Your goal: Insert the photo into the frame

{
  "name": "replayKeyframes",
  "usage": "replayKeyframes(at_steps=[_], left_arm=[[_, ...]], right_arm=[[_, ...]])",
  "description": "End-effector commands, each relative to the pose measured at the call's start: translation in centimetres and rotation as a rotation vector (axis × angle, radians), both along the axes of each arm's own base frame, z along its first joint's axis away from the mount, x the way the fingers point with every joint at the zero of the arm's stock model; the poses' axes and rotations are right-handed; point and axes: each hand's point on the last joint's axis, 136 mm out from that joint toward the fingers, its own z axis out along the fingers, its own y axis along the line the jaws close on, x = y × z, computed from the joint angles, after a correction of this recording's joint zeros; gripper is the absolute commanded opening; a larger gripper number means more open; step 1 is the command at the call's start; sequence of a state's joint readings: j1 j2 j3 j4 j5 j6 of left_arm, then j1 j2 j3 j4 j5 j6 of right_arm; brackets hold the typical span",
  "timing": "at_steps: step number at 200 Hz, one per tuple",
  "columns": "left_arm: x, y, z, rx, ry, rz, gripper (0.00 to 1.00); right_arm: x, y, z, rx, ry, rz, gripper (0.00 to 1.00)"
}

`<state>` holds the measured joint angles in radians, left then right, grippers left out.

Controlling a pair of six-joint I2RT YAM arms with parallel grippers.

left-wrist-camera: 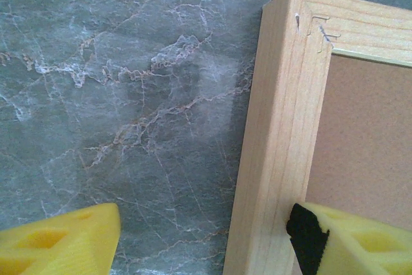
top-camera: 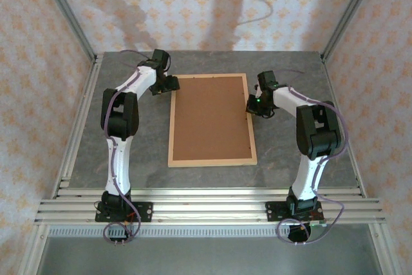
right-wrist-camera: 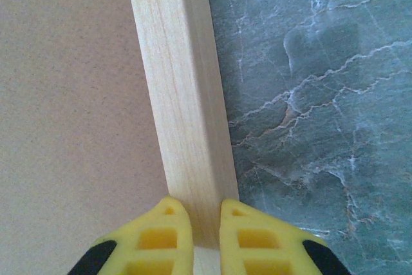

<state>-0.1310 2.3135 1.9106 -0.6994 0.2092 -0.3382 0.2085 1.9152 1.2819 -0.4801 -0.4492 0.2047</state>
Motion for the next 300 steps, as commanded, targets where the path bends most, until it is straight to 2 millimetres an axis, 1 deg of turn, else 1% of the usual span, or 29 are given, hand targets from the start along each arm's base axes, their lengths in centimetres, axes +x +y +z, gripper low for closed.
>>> replayKeyframes(at_steps=[1, 17, 42, 68, 89, 123, 136, 148, 181, 205, 226, 247, 265, 285, 300], left_arm=[[-4.4, -2.2, -6.0, 0.045, 0.209, -0.091, 0.73], [-4.9, -2.7, -6.7, 0.071, 0.233, -0.106, 0.73], [-5.7, -3.0, -8.0, 0.065, 0.28, -0.099, 0.72], [-6.5, -3.3, -9.0, 0.065, 0.306, -0.104, 0.72], [-6.9, -3.7, -9.4, 0.056, 0.317, -0.108, 0.72], [-6.8, -4.2, -9.2, 0.055, 0.313, -0.116, 0.71], [-6.5, -4.5, -8.4, 0.054, 0.3, -0.123, 0.71], [-6.0, -4.7, -7.1, 0.052, 0.272, -0.128, 0.71], [-4.1, -5.0, -2.0, 0.035, 0.146, -0.11, 0.73], [-3.1, -4.5, 1.3, 0.023, 0.068, -0.087, 0.74], [-2.8, -3.6, 3.4, 0.018, 0.026, -0.065, 0.74], [-2.9, -2.4, 5.2, 0.015, -0.013, -0.034, 0.74], [-3.5, -1.4, 6.6, 0.01, -0.048, -0.008, 0.75], [-4.8, -0.5, 7.7, 0.007, -0.076, 0.013, 0.75], [-6.1, 0.0, 7.9, 0.0, -0.088, 0.032, 0.75]], right_arm=[[-2.5, 0.1, -2.0, -0.01, 0.121, 0.008, 0.11], [-2.4, 0.3, -2.1, -0.01, 0.123, 0.012, 0.11], [-2.4, 0.4, -2.2, -0.01, 0.127, 0.015, 0.11], [-2.4, 0.4, -2.3, -0.011, 0.126, 0.014, 0.11], [-2.6, 0.5, -2.5, -0.008, 0.132, 0.016, 0.11], [-2.5, 0.6, -2.4, -0.005, 0.129, 0.016, 0.11], [-2.5, 0.5, -2.3, -0.006, 0.125, 0.015, 0.11], [-2.5, 0.4, -2.2, -0.014, 0.121, 0.009, 0.11], [-2.3, -0.5, -2.1, -0.053, 0.12, -0.021, 0.11], [-2.3, -1.0, -2.2, -0.077, 0.122, -0.04, 0.11], [-2.3, -1.3, -2.0, -0.088, 0.119, -0.047, 0.11], [-2.3, -1.6, -1.8, -0.104, 0.116, -0.049, 0.11], [-2.4, -1.7, -1.7, -0.108, 0.114, -0.048, 0.11], [-2.4, -1.7, -1.7, -0.111, 0.113, -0.048, 0.11], [-2.4, -1.7, -1.6, -0.112, 0.109, -0.05, 0.11]])
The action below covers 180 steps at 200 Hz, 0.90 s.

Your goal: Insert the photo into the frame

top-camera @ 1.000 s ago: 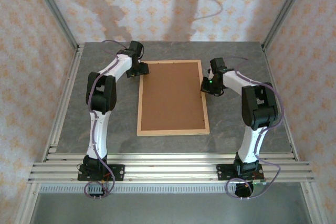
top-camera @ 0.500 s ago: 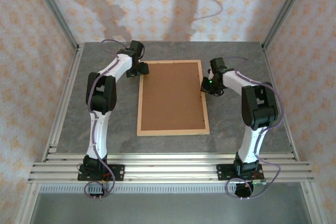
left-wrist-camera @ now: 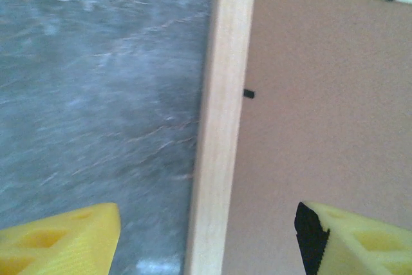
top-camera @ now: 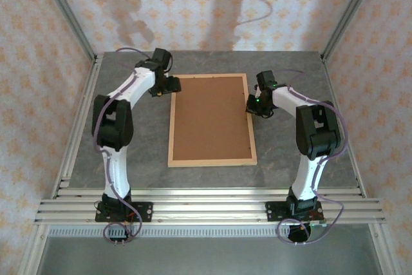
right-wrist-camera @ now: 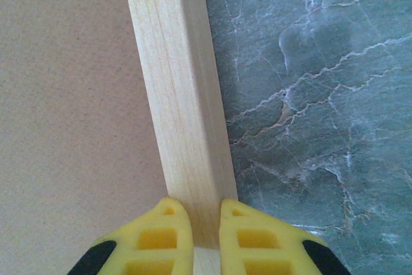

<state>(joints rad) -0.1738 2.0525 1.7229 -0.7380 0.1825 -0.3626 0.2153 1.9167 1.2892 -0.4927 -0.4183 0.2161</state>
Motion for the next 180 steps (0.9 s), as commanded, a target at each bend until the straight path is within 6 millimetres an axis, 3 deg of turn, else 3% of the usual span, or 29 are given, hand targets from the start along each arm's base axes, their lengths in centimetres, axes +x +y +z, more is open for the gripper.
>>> replayKeyframes(at_steps=[1, 41, 96, 120, 180], left_arm=[[-1.4, 1.0, 1.8, -0.012, -0.054, 0.043, 0.75], [-5.6, 1.7, 1.5, -0.033, -0.06, 0.073, 0.75], [-10.3, 1.8, -1.6, -0.065, 0.004, 0.08, 0.75], [-10.8, 1.5, -2.8, -0.081, 0.028, 0.077, 0.75], [-10.0, 0.2, -4.8, -0.132, 0.054, 0.069, 0.75]], right_arm=[[-2.4, -1.5, -1.5, -0.084, 0.104, -0.036, 0.11], [-2.3, -1.4, -1.3, -0.079, 0.098, -0.042, 0.12], [-2.5, -1.2, -1.3, -0.067, 0.099, -0.041, 0.12], [-2.6, -1.1, -1.3, -0.061, 0.102, -0.035, 0.12], [-2.7, -0.9, -1.3, -0.058, 0.106, -0.029, 0.12]])
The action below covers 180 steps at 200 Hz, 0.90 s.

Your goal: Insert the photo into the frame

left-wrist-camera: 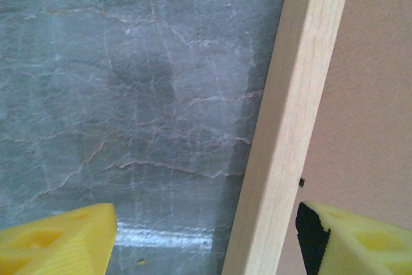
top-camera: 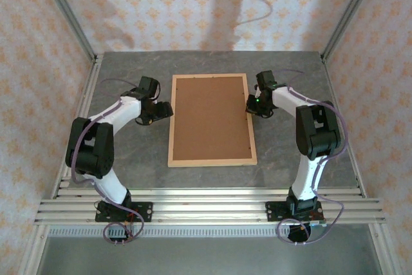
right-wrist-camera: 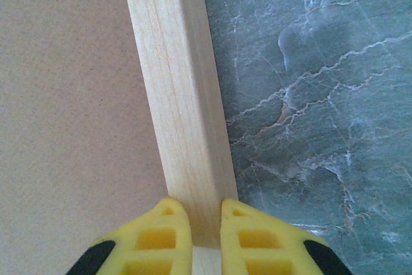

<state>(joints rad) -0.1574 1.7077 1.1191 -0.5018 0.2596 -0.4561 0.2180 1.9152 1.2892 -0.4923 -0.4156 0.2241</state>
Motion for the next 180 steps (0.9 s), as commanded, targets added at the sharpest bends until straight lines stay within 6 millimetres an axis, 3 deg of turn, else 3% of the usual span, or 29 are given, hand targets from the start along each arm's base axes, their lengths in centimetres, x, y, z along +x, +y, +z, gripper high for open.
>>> replayKeyframes(at_steps=[1, 109, 180], left_arm=[[0.5, -1.0, -1.0, -0.031, 0.009, -0.005, 0.75], [-0.1, -1.2, -3.7, -0.011, 0.072, -0.018, 0.75], [1.0, -2.6, -4.0, -0.028, 0.062, -0.065, 0.75]], right_arm=[[-2.7, -0.9, -1.3, -0.059, 0.105, -0.023, 0.12], [-2.8, -0.9, -1.6, -0.061, 0.11, -0.02, 0.12], [-2.9, -0.8, -1.8, -0.06, 0.114, -0.015, 0.11]])
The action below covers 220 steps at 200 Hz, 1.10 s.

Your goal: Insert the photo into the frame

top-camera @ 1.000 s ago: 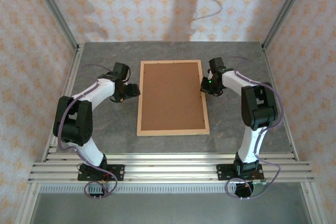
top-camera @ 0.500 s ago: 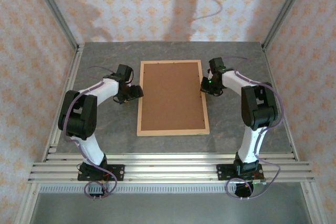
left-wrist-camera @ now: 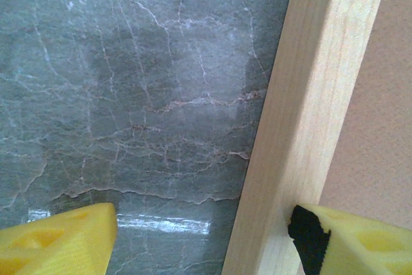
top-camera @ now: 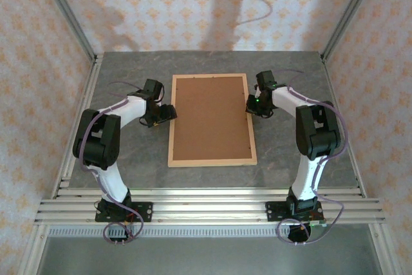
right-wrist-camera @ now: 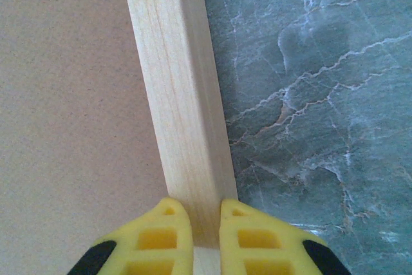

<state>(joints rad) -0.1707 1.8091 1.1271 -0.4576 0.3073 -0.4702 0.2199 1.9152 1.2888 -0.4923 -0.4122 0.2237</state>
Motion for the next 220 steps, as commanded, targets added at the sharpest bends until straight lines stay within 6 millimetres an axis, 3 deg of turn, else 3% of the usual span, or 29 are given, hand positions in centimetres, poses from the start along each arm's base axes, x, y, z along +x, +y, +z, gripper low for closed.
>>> replayKeyframes(at_steps=[1, 76, 81, 106, 185, 220], left_arm=[[0.6, -1.3, -1.0, 0.012, 0.003, -0.048, 0.75], [-0.2, -2.5, -2.3, 0.015, 0.054, -0.087, 0.75], [-0.7, -2.4, -3.5, 0.022, 0.088, -0.09, 0.75], [-1.9, -3.0, -4.8, 0.029, 0.141, -0.114, 0.75], [-5.3, -3.9, -7.3, 0.1, 0.289, -0.2, 0.74], [-5.0, -4.1, -6.9, 0.103, 0.285, -0.197, 0.73]], right_arm=[[-2.9, -0.9, -1.7, -0.057, 0.115, -0.017, 0.11], [-3.0, -0.7, -2.0, -0.056, 0.122, -0.013, 0.11], [-3.0, -0.7, -2.0, -0.056, 0.124, -0.011, 0.11], [-3.0, -0.4, -2.1, -0.051, 0.126, -0.003, 0.11], [-2.9, 0.7, -2.5, -0.047, 0.135, 0.025, 0.11], [-2.9, 0.5, -2.4, -0.061, 0.134, 0.03, 0.11]])
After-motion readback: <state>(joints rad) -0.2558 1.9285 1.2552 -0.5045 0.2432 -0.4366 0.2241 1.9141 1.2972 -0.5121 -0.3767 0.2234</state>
